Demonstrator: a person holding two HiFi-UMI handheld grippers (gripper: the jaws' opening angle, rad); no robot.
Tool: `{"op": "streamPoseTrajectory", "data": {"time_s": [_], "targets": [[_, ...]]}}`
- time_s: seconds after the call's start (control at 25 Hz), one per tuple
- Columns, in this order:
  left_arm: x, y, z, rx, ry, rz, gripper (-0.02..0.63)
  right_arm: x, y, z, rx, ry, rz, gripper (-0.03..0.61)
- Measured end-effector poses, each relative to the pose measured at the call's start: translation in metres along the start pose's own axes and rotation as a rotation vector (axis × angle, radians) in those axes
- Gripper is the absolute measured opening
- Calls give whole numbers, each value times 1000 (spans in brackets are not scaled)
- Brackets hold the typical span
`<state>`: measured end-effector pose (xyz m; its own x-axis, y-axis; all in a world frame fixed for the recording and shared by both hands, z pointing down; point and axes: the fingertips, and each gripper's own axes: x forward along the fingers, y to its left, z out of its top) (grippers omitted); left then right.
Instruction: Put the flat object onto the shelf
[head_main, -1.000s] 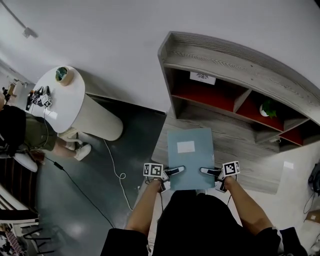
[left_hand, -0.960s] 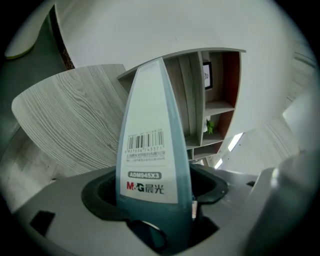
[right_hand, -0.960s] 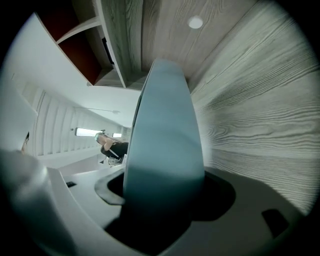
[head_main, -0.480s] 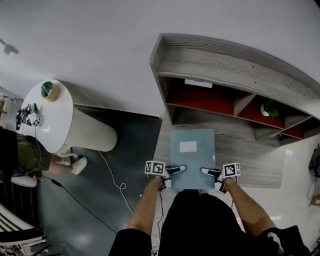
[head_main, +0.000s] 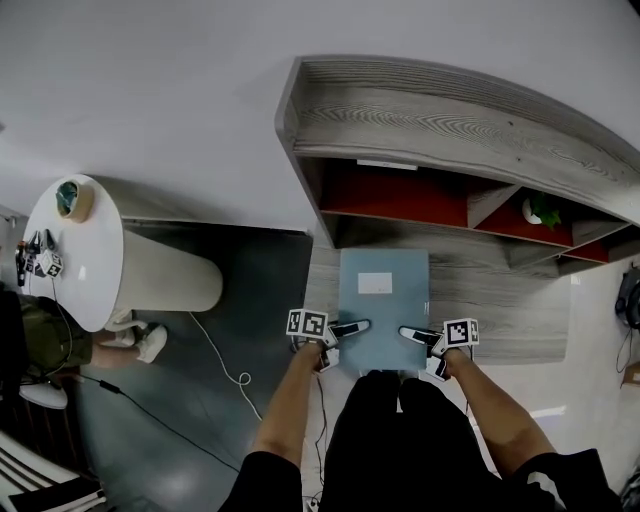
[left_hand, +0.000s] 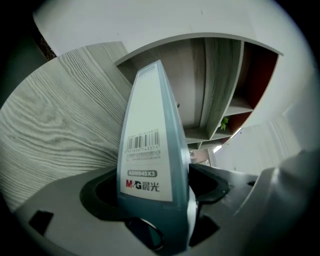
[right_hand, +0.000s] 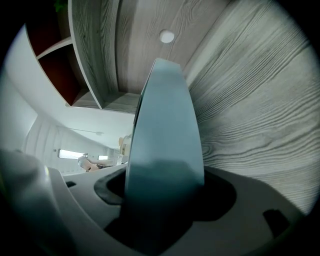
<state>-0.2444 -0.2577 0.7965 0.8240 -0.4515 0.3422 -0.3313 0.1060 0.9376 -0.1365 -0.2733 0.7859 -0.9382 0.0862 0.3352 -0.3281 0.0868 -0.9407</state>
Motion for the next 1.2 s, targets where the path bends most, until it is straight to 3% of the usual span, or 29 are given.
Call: {"op": "streamPoseTrajectory", "data": {"time_s": [0.52,1.2], "targets": [[4,24,27,2,49,40,368,19,-21,17,42,-56,-53,341],[0,44,43,-23,31,119,379,30,-38,29,67,-77,-160,368]]}}
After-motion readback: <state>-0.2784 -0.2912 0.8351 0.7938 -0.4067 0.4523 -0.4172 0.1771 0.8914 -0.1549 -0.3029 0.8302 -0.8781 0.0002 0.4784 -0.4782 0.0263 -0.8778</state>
